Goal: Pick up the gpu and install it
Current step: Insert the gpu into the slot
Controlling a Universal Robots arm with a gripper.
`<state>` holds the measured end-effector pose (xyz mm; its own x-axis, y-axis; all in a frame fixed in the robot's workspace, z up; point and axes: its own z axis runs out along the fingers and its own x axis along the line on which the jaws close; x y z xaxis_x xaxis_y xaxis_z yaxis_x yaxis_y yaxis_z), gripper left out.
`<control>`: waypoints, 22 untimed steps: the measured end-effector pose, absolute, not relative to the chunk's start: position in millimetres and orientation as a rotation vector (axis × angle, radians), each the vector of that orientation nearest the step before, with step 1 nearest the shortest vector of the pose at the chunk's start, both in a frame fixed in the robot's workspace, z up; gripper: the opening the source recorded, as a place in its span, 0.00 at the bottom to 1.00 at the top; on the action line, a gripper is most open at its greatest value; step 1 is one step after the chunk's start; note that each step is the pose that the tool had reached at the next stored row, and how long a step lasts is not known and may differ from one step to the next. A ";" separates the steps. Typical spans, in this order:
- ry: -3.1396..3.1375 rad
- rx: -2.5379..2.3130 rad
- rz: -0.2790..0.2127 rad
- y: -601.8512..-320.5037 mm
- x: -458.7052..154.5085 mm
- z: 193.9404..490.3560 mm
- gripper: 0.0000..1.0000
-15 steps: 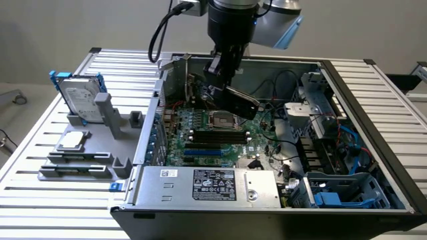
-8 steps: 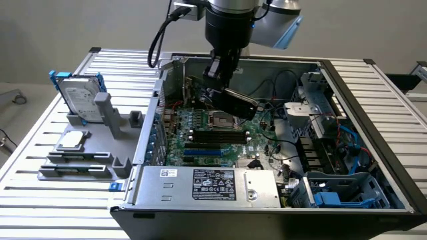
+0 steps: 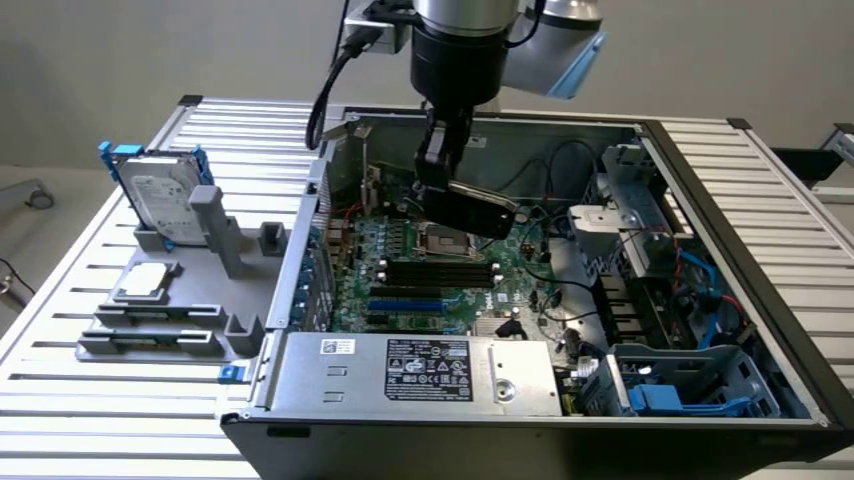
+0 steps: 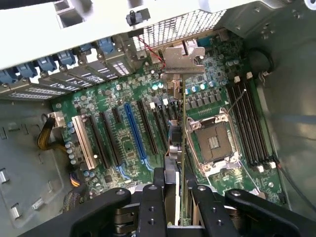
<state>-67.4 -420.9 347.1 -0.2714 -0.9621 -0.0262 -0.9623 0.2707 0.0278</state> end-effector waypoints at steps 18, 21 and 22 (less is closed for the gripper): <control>2.261 -2.181 0.060 -426.0 -67.4 332.2 0.26; 2.246 -2.196 0.063 -431.6 -67.4 329.0 0.26; 2.241 -2.201 0.063 -433.5 -67.4 328.1 0.26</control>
<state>-67.4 -433.5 328.1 -0.0185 -0.9994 -0.0280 -0.9994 0.0177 0.0288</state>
